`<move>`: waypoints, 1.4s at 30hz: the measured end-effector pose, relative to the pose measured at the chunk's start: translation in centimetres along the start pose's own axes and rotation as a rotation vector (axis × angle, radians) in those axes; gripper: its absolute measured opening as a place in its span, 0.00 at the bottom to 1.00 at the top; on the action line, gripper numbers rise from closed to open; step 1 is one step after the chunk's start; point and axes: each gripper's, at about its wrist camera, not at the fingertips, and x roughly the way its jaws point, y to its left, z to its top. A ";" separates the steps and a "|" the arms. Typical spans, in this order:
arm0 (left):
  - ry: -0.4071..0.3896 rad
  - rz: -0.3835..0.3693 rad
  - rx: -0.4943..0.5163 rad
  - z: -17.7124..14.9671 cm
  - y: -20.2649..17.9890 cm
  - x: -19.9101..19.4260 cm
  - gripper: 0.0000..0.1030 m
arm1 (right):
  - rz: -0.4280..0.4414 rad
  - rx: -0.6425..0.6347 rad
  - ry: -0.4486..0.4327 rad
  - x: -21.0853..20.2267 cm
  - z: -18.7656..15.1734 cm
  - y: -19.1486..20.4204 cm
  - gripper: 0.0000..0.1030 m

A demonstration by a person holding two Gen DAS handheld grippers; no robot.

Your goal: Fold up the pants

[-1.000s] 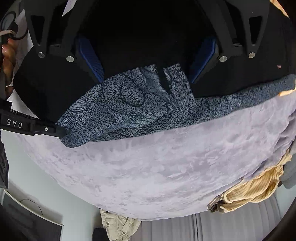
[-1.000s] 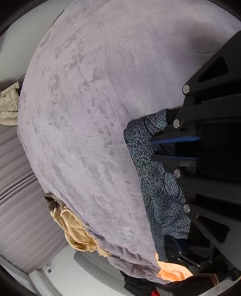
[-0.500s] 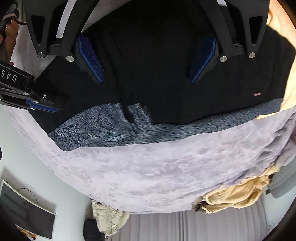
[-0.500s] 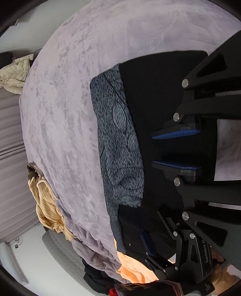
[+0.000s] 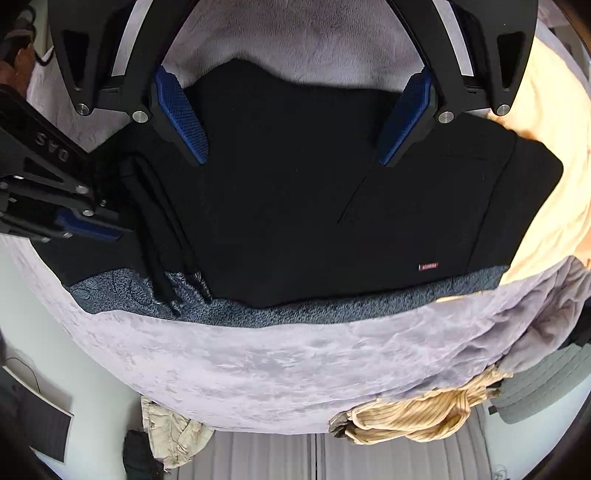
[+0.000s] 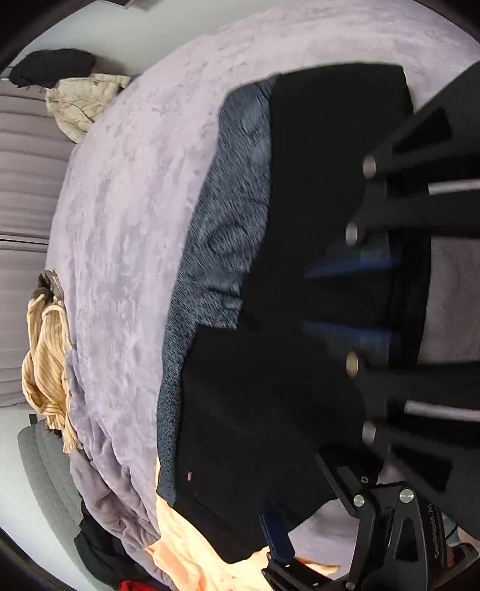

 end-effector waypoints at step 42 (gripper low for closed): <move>-0.084 -0.047 -0.072 -3.4 3.0 -2.1 0.99 | 0.150 0.210 -0.033 -3.1 -5.3 -0.5 0.57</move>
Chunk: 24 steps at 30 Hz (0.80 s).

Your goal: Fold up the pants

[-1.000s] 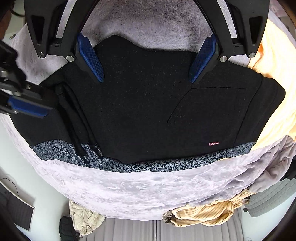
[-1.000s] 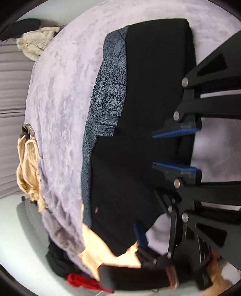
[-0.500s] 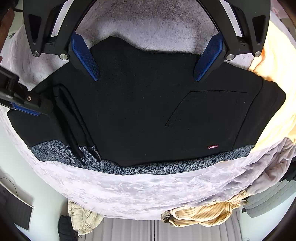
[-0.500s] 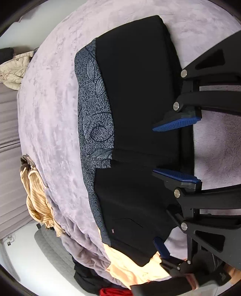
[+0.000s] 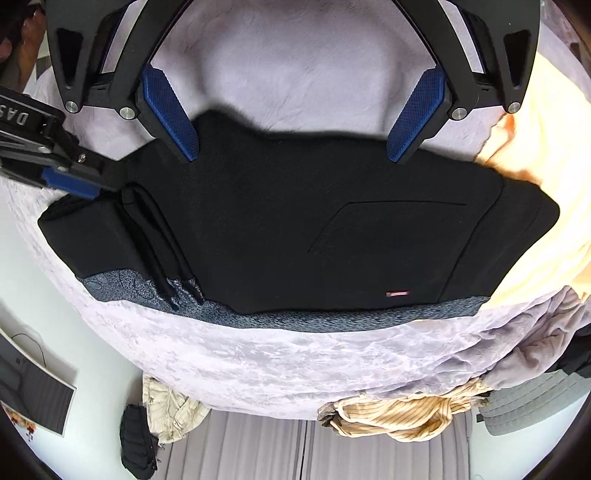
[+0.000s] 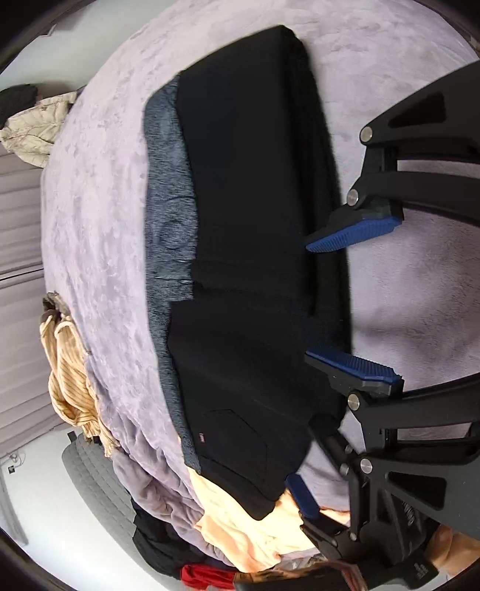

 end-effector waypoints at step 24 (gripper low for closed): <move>-0.032 -0.295 -0.501 0.3 17.1 1.0 0.99 | 0.067 0.030 -0.086 3.0 -2.6 1.8 0.71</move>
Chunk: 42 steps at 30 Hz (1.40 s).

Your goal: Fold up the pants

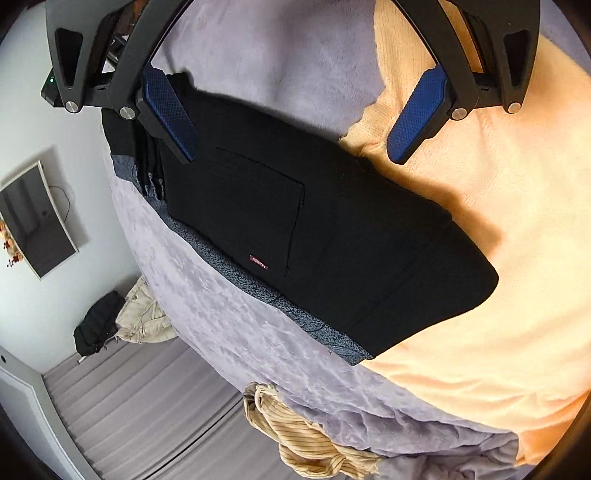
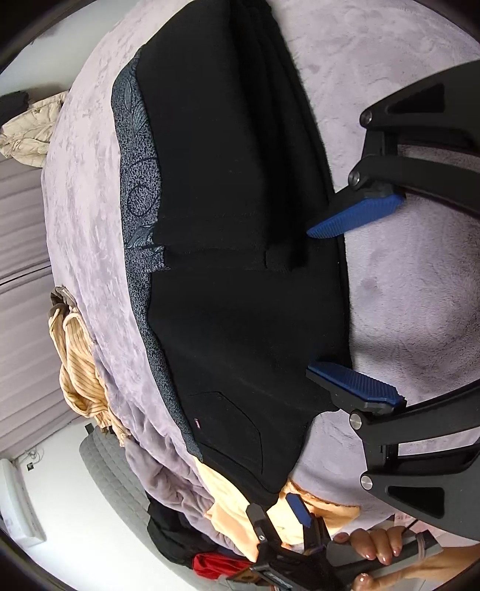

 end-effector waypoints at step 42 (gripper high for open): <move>-0.243 0.541 0.301 -0.9 -3.9 4.6 0.53 | 0.153 -0.599 0.341 3.0 16.1 24.3 0.72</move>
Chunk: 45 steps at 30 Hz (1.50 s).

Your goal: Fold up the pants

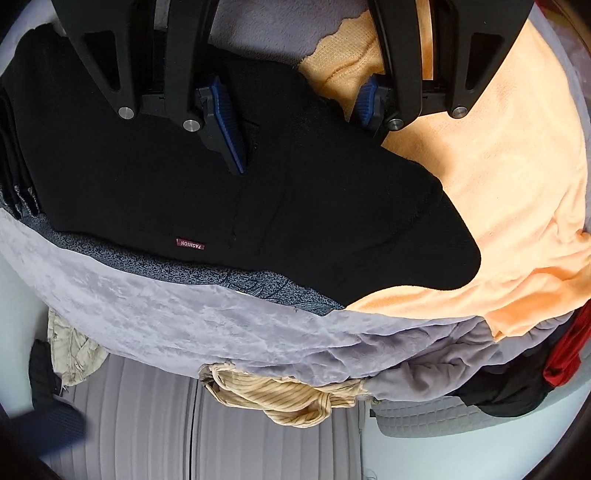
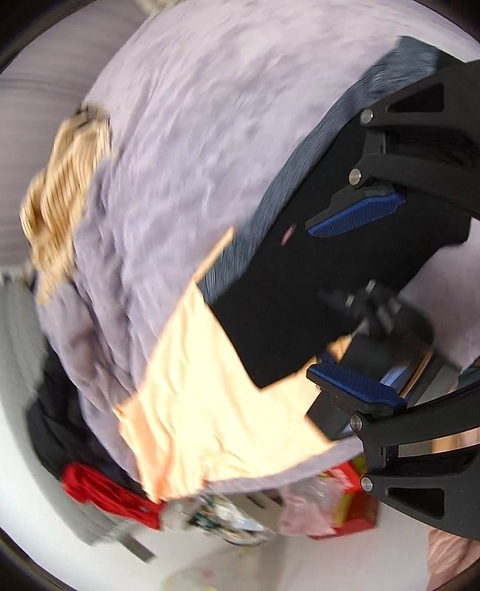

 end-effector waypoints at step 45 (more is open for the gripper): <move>-0.304 -0.216 0.428 3.0 -19.8 -16.8 0.53 | 0.267 0.271 -0.334 -14.9 -11.0 -17.4 0.18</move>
